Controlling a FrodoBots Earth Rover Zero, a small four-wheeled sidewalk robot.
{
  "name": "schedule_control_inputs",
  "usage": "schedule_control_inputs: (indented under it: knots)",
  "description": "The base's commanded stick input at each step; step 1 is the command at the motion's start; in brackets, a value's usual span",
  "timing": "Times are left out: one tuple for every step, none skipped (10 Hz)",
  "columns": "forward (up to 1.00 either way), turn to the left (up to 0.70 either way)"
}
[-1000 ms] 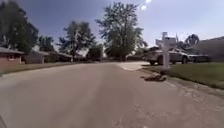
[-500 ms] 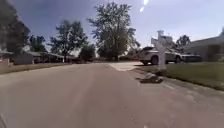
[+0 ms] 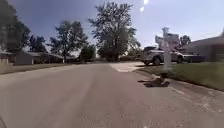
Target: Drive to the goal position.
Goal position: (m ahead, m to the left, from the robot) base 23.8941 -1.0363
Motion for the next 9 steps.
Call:
schedule_control_inputs:
  knots:
    - [0.70, 0.00]
    - [0.61, 0.00]
    - [0.45, 0.00]
    - [0.30, 0.00]
    - [0.14, 0.00]
    - [0.00, 0.00]
    - [0.00, 0.00]
    - [0.00, 0.00]
    - [0.00, 0.00]
